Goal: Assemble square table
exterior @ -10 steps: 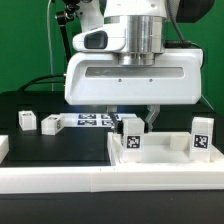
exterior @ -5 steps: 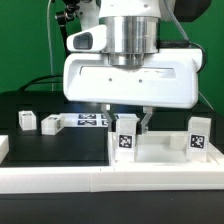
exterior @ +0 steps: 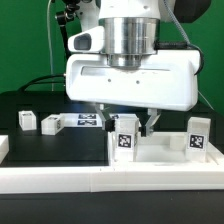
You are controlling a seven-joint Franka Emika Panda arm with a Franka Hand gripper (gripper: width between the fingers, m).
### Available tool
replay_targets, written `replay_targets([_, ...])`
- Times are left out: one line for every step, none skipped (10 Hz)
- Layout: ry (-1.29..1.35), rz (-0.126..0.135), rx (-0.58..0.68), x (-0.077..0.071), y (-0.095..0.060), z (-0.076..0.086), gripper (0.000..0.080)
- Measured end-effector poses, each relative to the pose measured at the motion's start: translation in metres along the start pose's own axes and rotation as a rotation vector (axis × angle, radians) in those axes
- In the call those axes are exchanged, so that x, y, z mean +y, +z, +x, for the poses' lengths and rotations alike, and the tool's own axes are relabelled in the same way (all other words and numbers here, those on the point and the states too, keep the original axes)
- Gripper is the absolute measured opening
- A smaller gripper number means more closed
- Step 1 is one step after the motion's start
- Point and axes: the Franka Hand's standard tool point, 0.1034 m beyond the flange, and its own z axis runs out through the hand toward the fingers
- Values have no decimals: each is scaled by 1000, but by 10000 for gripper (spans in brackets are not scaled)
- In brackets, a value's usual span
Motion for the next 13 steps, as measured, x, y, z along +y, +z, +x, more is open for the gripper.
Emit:
replay_targets([18, 3, 0, 1, -3, -1, 611])
replay_targets([40, 5, -2, 6, -9, -4, 641])
replay_targets([92, 9, -6, 10, -16, -10, 641])
replay_targets([149, 11, -14, 10, -21, -21, 648])
replay_targets([156, 9, -21, 9, -22, -29, 648])
replay_targets([151, 7, -21, 10, -20, -28, 649])
replay_targets([151, 6, -21, 10, -19, -28, 649])
replay_targets([150, 6, -22, 10, -19, -28, 649])
replay_targets([150, 5, -22, 10, -19, -28, 649])
replay_targets([150, 5, -22, 10, -19, -28, 649])
replay_targets([152, 5, -23, 10, -18, -29, 649])
replay_targets([241, 15, -13, 10, -18, -34, 649])
replay_targets([304, 15, -23, 13, -16, -44, 649])
